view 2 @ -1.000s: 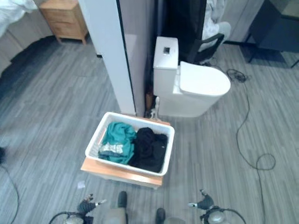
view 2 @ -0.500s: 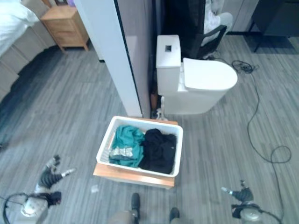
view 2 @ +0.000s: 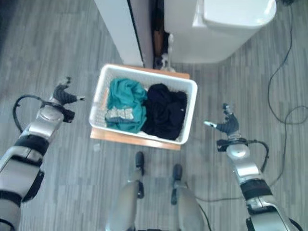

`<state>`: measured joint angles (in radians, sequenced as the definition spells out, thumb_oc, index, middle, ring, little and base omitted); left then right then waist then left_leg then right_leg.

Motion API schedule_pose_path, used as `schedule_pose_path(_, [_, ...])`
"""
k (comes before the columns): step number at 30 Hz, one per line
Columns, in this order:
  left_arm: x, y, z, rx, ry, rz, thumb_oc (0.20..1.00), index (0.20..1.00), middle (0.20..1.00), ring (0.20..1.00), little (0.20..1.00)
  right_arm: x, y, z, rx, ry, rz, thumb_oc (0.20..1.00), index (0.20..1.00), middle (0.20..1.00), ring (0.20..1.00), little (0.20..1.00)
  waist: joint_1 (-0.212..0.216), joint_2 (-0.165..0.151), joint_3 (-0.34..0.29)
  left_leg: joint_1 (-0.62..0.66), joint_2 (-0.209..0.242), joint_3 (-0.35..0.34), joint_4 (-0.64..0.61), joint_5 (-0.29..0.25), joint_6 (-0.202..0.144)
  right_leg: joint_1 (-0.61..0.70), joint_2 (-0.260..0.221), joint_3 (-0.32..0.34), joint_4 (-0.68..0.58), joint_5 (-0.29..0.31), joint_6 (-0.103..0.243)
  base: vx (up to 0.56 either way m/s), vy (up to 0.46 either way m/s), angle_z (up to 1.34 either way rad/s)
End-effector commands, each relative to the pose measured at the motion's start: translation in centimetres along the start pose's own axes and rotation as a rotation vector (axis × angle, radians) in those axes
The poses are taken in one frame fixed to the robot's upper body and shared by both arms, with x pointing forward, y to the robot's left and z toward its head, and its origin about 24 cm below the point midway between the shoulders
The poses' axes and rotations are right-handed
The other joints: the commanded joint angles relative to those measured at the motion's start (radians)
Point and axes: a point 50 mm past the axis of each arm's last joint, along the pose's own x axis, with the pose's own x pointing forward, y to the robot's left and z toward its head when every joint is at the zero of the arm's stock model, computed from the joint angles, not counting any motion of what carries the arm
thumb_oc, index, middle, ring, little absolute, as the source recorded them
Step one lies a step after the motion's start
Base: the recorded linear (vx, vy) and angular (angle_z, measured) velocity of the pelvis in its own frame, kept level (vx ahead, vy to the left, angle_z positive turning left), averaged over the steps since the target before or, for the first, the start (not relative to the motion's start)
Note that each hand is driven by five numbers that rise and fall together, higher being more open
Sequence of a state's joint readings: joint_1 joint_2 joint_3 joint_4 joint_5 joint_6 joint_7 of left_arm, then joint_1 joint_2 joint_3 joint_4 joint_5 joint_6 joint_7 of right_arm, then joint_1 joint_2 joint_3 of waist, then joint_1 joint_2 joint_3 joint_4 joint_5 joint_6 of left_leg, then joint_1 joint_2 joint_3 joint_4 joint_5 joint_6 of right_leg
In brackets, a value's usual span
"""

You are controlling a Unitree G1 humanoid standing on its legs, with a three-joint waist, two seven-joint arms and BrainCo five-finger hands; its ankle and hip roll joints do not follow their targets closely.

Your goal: Grab the laundry basket,head to the washer,open it,put in the laundry and shut it.

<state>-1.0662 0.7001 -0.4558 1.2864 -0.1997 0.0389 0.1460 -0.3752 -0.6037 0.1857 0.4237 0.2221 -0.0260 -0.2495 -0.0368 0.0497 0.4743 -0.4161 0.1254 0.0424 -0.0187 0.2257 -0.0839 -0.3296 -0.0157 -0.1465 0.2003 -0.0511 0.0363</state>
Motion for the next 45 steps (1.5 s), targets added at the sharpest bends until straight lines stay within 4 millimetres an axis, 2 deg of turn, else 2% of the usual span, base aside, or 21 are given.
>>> schedule_pose_path(1, [0.3, 1.9, 1.9, -0.113, -0.008, 0.098, 1.0, 1.0, 1.0, 1.0, 1.0, -0.6, -1.6, 2.1, 0.068, -0.146, -0.073, 1.0, 1.0, 1.0, 1.0, 1.0, -0.017, -0.058, -0.034, 0.027, 0.046, 0.0, 0.136, -0.142, 0.003, -0.015, -0.105, -0.015, -0.109, 0.099, 0.051, -0.05, -0.073, 0.08])
schedule_pose_path(8, [0.4, 4.0, 4.1, -0.118, -0.038, 0.177, 1.0, 1.0, 1.0, 1.0, 1.0, -1.3, -0.9, 2.4, 0.117, -0.186, -0.064, 1.0, 1.0, 1.0, 1.0, 1.0, -0.033, -0.075, -0.025, -0.037, 0.051, 0.0, 0.145, -0.132, -0.007, -0.066, -0.101, -0.017, -0.122, 0.125, 0.056, -0.04, -0.024, 0.07])
schedule_pose_path(14, [0.3, 4.4, 5.8, -0.168, -0.115, 0.189, 1.0, 1.0, 1.0, 1.0, 1.0, -1.8, -0.3, 1.1, 0.099, -0.139, -0.039, 1.0, 1.0, 1.0, 1.0, 1.0, -0.032, -0.078, -0.024, -0.053, 0.047, 0.003, 0.139, -0.129, -0.006, -0.074, -0.106, -0.02, -0.144, 0.139, 0.058, 0.0, -0.002, -0.01])
schedule_pose_path(17, [0.3, 4.7, 6.1, -0.183, -0.131, 0.193, 1.0, 1.0, 1.0, 1.0, 1.0, -2.0, -0.3, 0.4, 0.1, -0.114, -0.038, 1.0, 1.0, 1.0, 1.0, 1.0, -0.032, -0.075, -0.024, -0.05, 0.044, 0.002, 0.138, -0.13, -0.006, -0.071, -0.108, -0.022, -0.145, 0.138, 0.059, 0.0, 0.0, 0.0])
schedule_pose_path(19, [0.1, 6.6, 6.3, -0.153, -0.156, 0.235, 1.0, 1.0, 1.0, 1.0, 1.0, -2.4, -0.4, -0.3, 0.089, -0.092, -0.021, 1.0, 1.0, 1.0, 1.0, 1.0, -0.03, -0.07, -0.023, -0.035, 0.041, 0.004, 0.134, -0.133, -0.006, -0.061, -0.109, -0.019, -0.142, 0.133, 0.057, 0.0, 0.0, 0.0])
schedule_pose_path(21, [0.1, 7.0, 6.2, -0.146, -0.156, 0.245, 1.0, 1.0, 1.0, 1.0, 1.0, -2.4, -0.4, -0.3, 0.086, -0.09, -0.019, 1.0, 1.0, 1.0, 1.0, 1.0, -0.029, -0.069, -0.022, -0.032, 0.04, 0.005, 0.134, -0.134, -0.006, -0.059, -0.11, -0.017, -0.141, 0.132, 0.057, 0.0, 0.0, 0.0])
schedule_pose_path(24, [-0.2, 9.3, 6.3, -0.155, -0.161, 0.301, 1.0, 1.0, 1.0, 1.0, 1.0, -2.4, -0.1, -0.3, 0.095, -0.092, 0.015, 1.0, 1.0, 1.0, 1.0, 1.0, -0.026, -0.064, -0.02, -0.021, 0.039, 0.009, 0.131, -0.136, -0.007, -0.051, -0.11, -0.014, -0.14, 0.129, 0.057, 0.01, 0.001, -0.07])
schedule_pose_path(29, [-0.4, 10.4, 7.5, -0.239, -0.194, 0.341, 1.0, 1.0, 1.0, 1.0, 1.0, -2.4, 0.7, -0.6, 0.117, -0.07, 0.057, 1.0, 1.0, 1.0, 1.0, 1.0, -0.024, -0.061, -0.021, -0.018, 0.04, 0.008, 0.134, -0.137, -0.009, -0.045, -0.111, -0.018, -0.14, 0.126, 0.055, 0.0, -0.001, -0.01])
schedule_pose_path(33, [-0.4, 9.5, 8.2, -0.25, -0.233, 0.304, 1.0, 1.0, 1.0, 1.0, 1.0, -2.4, 0.9, -1.0, 0.115, -0.051, 0.06, 1.0, 1.0, 1.0, 1.0, 1.0, -0.021, -0.06, -0.018, -0.016, 0.039, 0.005, 0.141, -0.142, -0.008, -0.04, -0.112, -0.02, -0.138, 0.125, 0.056, 0.0, 0.0, 0.0])
schedule_pose_path(36, [-0.5, 7.5, 9.3, -0.396, -0.29, 0.185, 1.0, 1.0, 1.0, 1.0, 1.0, -2.5, 1.0, -1.5, 0.138, -0.023, 0.053, 1.0, 1.0, 1.0, 1.0, 1.0, -0.02, -0.053, -0.016, -0.02, 0.037, 0.006, 0.146, -0.142, -0.007, -0.042, -0.112, -0.022, -0.136, 0.125, 0.054, 0.0, 0.0, 0.0])
schedule_pose_path(38, [-0.5, 6.8, 9.6, -0.465, -0.297, 0.141, 1.0, 1.0, 1.0, 1.0, 1.0, -2.5, 1.0, -1.7, 0.158, -0.006, 0.055, 1.0, 1.0, 1.0, 1.0, 1.0, -0.021, -0.05, -0.015, -0.02, 0.036, 0.006, 0.146, -0.141, -0.007, -0.042, -0.111, -0.021, -0.134, 0.124, 0.053, 0.0, 0.0, 0.0])
schedule_pose_path(44, [-0.7, 5.5, 10.1, -0.464, -0.34, 0.061, 1.0, 1.0, 1.0, 1.0, 1.0, -2.5, 0.6, -2.6, 0.189, 0.045, 0.035, 1.0, 1.0, 1.0, 1.0, 1.0, -0.018, -0.038, -0.011, -0.02, 0.034, 0.007, 0.146, -0.138, -0.006, -0.042, -0.114, -0.024, -0.129, 0.126, 0.054, 0.0, 0.0, 0.0])
schedule_pose_path(45, [-1.0, 5.4, 10.4, -0.413, -0.373, 0.041, 1.0, 1.0, 1.0, 1.0, 1.0, -2.6, 0.5, -2.9, 0.183, 0.059, 0.034, 1.0, 1.0, 1.0, 1.0, 1.0, -0.015, -0.033, -0.01, -0.017, 0.033, 0.007, 0.147, -0.137, -0.005, -0.041, -0.114, -0.025, -0.128, 0.125, 0.053, 0.0, 0.0, 0.0])
